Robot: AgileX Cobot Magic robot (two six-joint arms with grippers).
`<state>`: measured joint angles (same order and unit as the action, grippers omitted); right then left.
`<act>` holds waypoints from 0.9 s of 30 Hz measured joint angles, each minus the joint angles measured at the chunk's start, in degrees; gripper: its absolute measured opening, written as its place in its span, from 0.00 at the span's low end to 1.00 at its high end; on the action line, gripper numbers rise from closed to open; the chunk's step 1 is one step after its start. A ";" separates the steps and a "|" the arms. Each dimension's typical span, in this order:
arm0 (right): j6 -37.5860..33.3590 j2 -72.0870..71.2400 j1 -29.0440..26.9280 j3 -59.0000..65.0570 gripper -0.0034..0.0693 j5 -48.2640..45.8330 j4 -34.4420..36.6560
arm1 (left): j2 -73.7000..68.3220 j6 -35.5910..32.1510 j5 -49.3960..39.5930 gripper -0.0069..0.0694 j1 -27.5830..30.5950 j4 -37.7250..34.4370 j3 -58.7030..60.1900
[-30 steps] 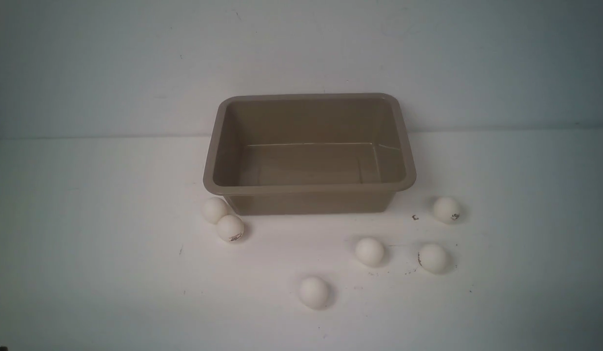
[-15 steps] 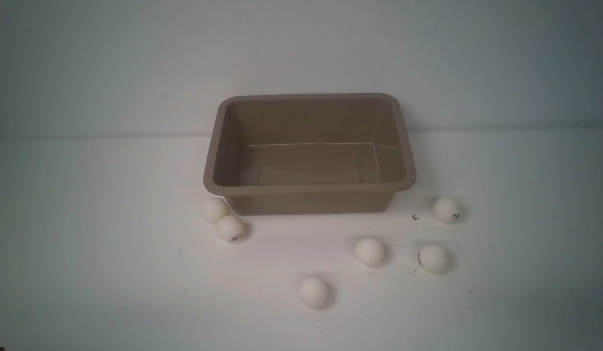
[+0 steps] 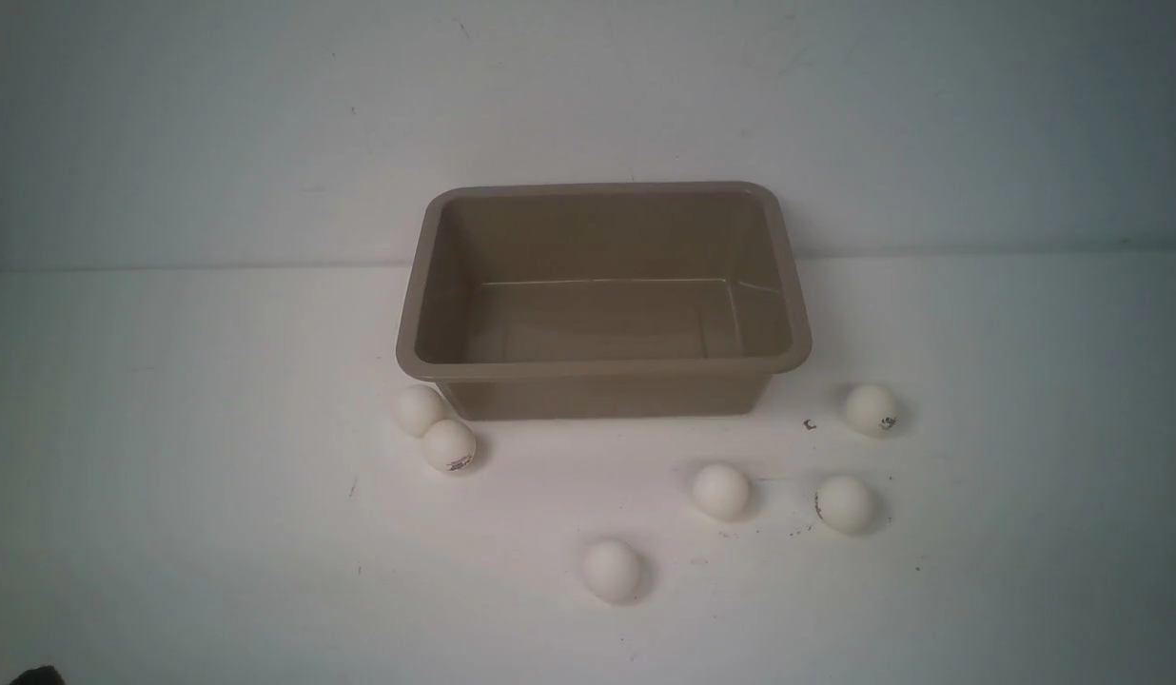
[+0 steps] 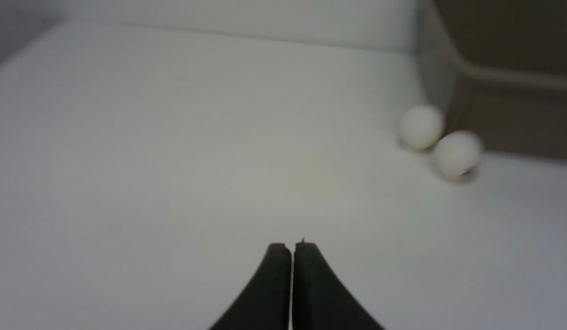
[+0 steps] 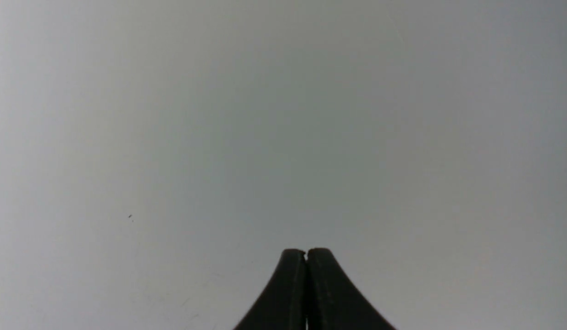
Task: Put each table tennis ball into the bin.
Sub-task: Use the left arm to clamp the table tennis ball closest to it
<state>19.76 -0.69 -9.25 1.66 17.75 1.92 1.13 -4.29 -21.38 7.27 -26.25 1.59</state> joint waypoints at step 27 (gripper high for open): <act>23.36 0.97 0.00 -8.05 0.03 -10.68 -22.17 | 0.00 -9.53 8.37 0.08 0.00 -47.59 0.00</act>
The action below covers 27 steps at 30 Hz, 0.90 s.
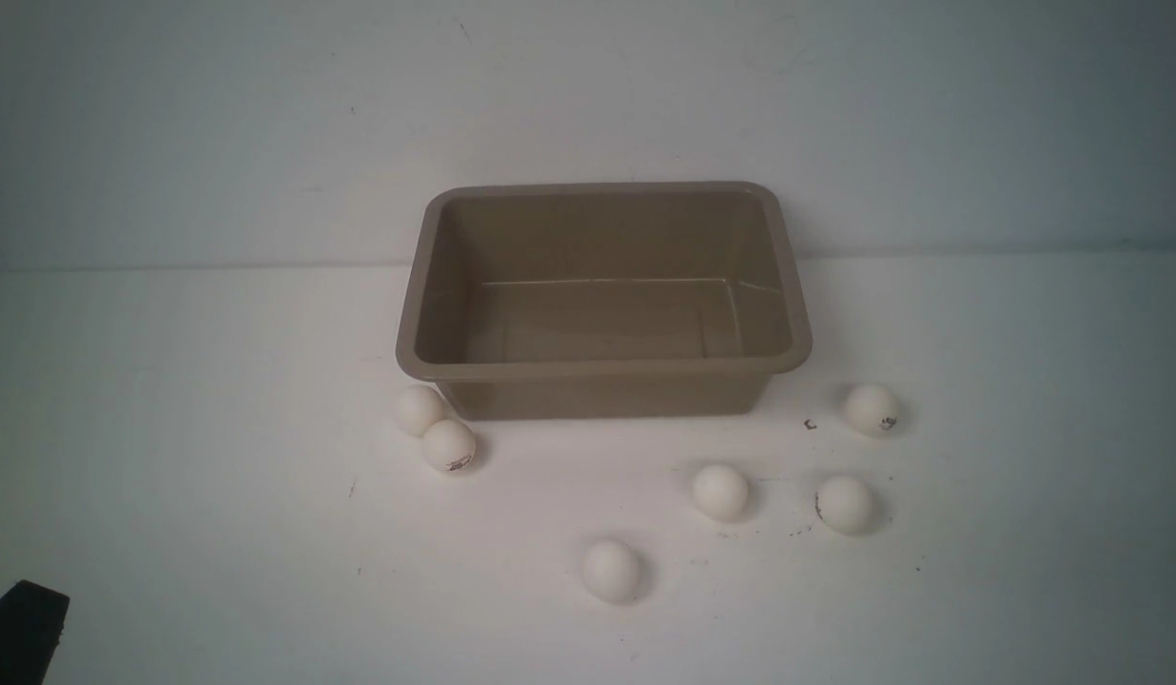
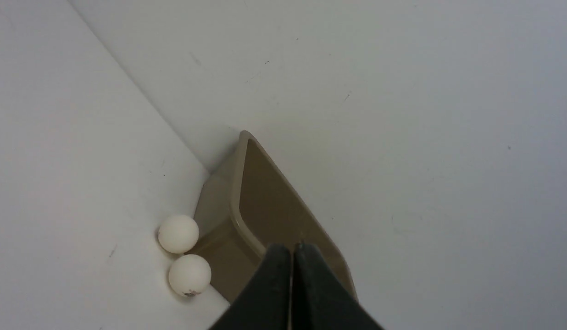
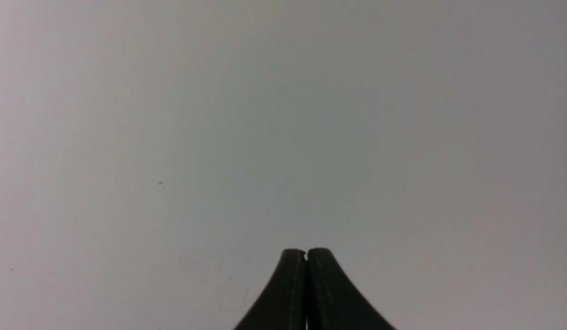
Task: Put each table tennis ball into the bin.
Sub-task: Use the left arm to clamp the table tennis ball closest to it
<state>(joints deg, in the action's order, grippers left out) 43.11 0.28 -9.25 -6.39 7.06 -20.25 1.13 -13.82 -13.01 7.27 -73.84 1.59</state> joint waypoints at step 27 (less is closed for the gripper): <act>66.21 60.95 -0.41 -38.23 0.03 30.73 -81.16 | -56.89 -40.51 -22.62 0.11 0.00 25.65 -41.04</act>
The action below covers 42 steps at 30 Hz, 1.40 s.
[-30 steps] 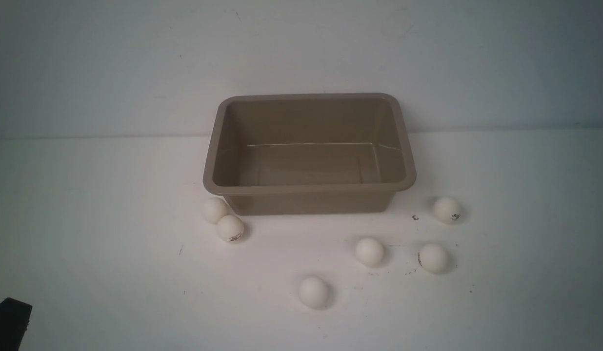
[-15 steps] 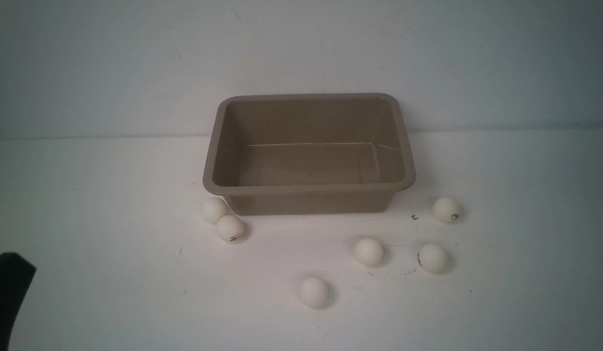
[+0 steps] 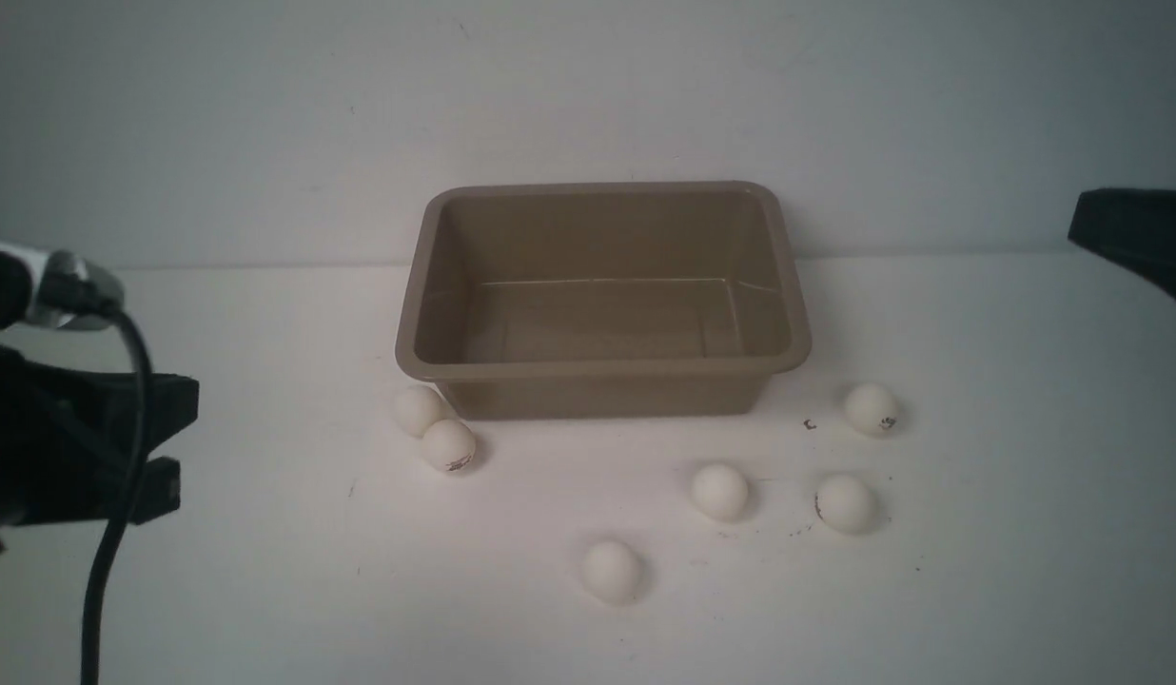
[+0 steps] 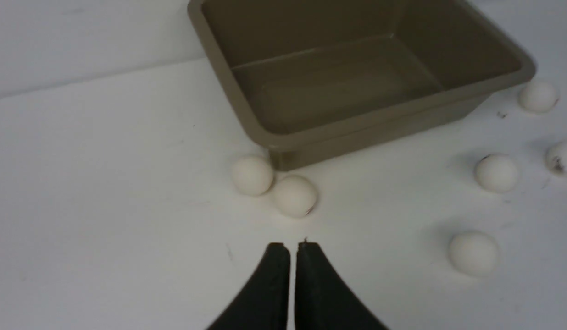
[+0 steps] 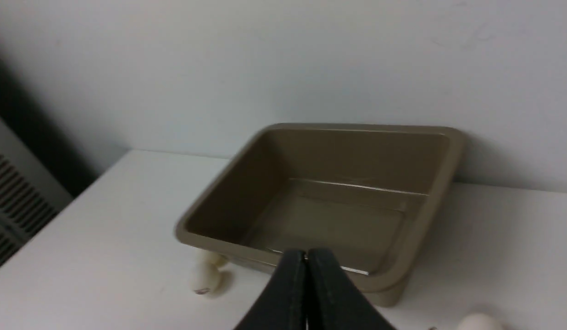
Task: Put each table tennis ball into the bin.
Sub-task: Use the left arm to clamp the table tennis ball closest to it
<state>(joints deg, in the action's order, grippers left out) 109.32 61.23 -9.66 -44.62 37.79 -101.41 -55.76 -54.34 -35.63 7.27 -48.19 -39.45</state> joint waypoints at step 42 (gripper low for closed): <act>-9.85 18.08 0.01 -0.06 0.03 -5.59 0.00 | -52.10 -11.51 1.75 0.60 -7.96 -7.98 -27.29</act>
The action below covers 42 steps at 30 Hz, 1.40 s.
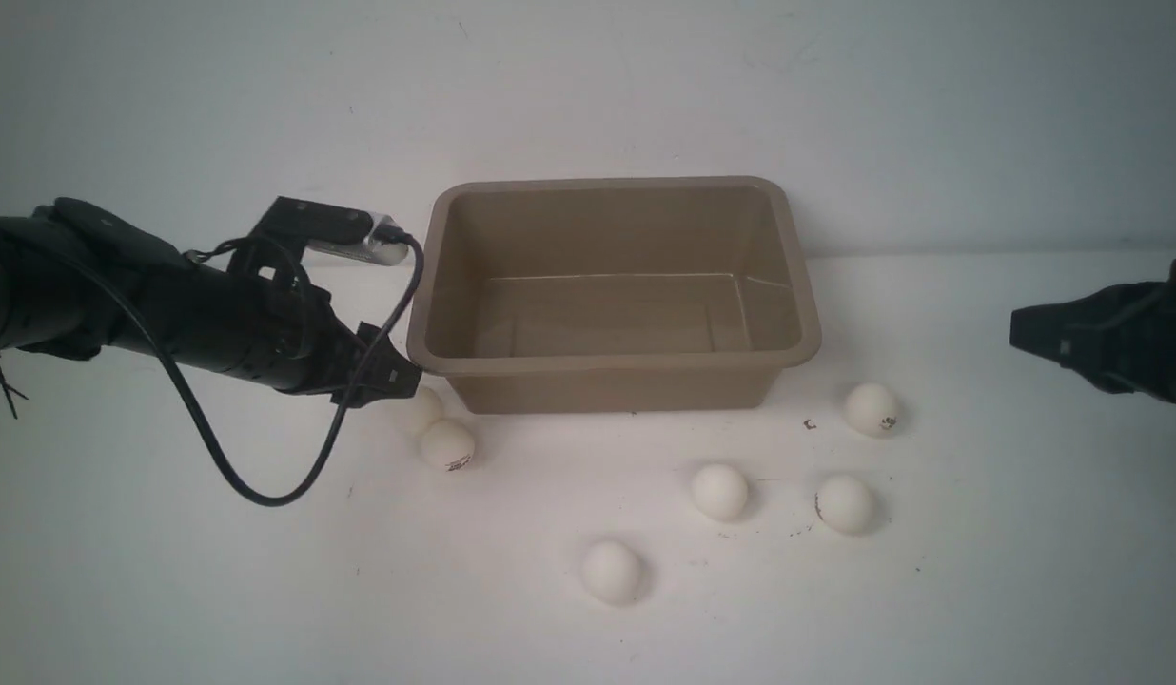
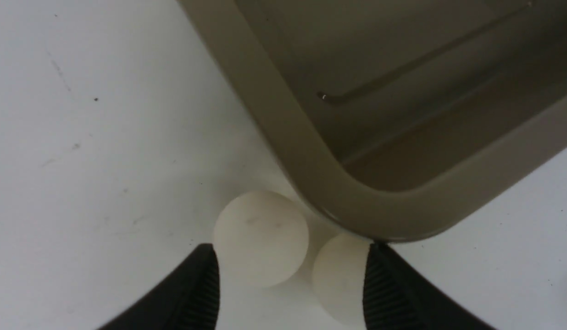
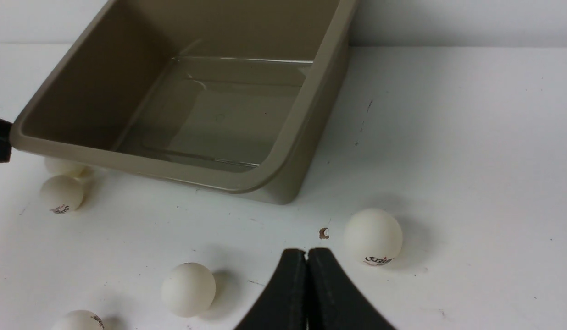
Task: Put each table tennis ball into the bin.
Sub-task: Use the left arm to clamp the table tennis ball closest to it
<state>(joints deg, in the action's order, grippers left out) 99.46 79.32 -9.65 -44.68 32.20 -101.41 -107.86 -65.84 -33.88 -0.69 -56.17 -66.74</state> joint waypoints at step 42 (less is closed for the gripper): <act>0.00 0.00 0.00 0.00 0.03 0.10 0.00 | -10.03 -8.26 8.66 0.58 -2.45 -12.05 -0.80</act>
<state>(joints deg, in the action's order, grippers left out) 99.46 79.32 -9.65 -44.68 32.30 -101.41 -117.88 -74.10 -25.22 -3.14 -68.22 -67.54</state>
